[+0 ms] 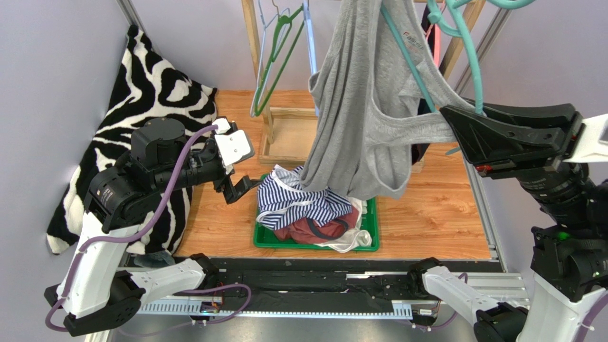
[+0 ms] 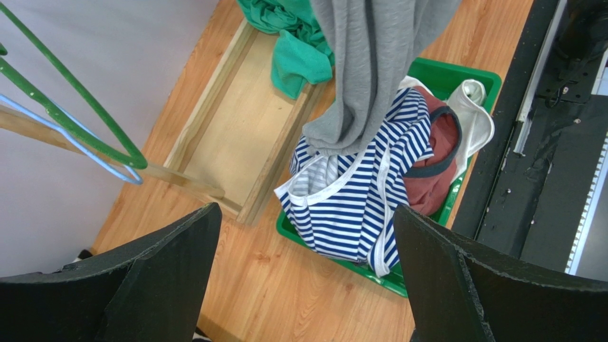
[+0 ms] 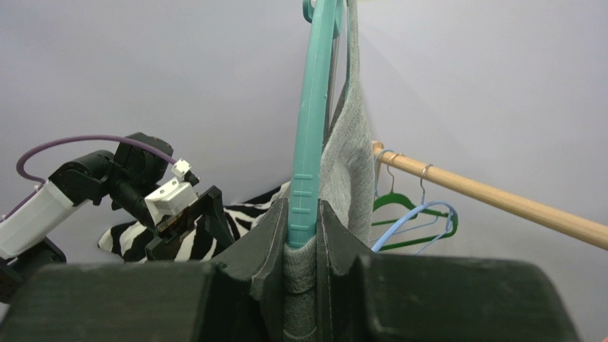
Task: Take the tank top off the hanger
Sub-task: Pick up the hanger from the clothesline.
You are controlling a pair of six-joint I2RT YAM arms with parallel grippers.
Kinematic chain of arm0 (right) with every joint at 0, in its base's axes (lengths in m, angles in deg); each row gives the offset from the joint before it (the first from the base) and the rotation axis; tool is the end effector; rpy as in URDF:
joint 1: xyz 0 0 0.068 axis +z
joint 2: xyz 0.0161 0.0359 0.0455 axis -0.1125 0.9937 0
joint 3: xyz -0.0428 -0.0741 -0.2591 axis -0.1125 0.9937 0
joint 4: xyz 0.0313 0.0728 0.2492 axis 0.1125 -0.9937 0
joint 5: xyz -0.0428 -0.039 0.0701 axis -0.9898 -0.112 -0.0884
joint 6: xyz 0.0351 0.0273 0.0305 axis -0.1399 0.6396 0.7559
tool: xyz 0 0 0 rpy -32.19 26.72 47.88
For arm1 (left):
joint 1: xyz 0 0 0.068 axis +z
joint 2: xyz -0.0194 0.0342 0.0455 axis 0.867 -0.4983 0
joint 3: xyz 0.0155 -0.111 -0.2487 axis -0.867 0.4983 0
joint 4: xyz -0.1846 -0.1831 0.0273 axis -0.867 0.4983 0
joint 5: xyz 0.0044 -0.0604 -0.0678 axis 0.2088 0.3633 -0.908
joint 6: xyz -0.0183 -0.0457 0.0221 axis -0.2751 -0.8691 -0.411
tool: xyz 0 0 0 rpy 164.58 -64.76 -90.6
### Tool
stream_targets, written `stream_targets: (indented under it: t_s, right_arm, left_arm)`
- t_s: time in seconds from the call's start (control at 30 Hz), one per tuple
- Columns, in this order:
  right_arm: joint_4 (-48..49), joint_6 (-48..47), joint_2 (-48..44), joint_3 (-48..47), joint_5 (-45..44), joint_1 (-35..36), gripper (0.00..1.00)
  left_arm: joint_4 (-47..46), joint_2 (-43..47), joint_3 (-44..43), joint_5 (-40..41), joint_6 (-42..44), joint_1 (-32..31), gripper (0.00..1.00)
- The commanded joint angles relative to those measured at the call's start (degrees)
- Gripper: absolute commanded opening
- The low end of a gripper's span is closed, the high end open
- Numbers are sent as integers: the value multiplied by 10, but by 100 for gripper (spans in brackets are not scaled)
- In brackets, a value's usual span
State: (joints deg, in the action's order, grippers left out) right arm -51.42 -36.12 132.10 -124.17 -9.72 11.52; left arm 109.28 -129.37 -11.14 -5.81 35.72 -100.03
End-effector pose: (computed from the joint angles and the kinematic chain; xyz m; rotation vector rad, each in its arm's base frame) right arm 0.0134 0.0235 0.6274 -0.5353 0.9337 0.7760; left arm 0.0901 -0.0890 0.5060 1.2019 1.5738 -0.4799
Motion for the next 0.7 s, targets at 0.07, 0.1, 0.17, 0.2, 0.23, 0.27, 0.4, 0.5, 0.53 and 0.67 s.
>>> stream_targets:
  t_s: [0.07,0.1,0.17,0.2,0.23,0.27,0.4,0.5,0.53,0.67]
  right_arm:
    - [23,8,2,36,70,2,0]
    - [17,8,2,40,103,3,0]
    - [-7,3,-1,64,135,2,0]
    - [-14,-2,-4,76,169,2,0]
    - [-33,-12,-13,89,178,2,0]
    - [-44,-19,-17,115,186,2,0]
    - [-108,-64,-35,157,221,2,0]
    - [-151,-93,-48,184,229,3,0]
    - [-163,-101,-53,192,229,3,0]
    - [-186,-120,-58,222,236,9,0]
  left_arm:
    - [-15,3,3,1,-5,3,99]
    - [-15,4,5,3,-4,3,99]
    - [-18,7,4,9,-3,4,99]
    - [-20,8,3,19,-1,3,99]
    - [-20,9,2,24,2,3,99]
    - [-15,8,-6,31,7,3,99]
    - [12,4,-39,80,24,3,99]
    - [40,6,-86,83,38,3,99]
    - [55,7,-99,76,42,3,99]
    - [72,20,-162,22,67,3,99]
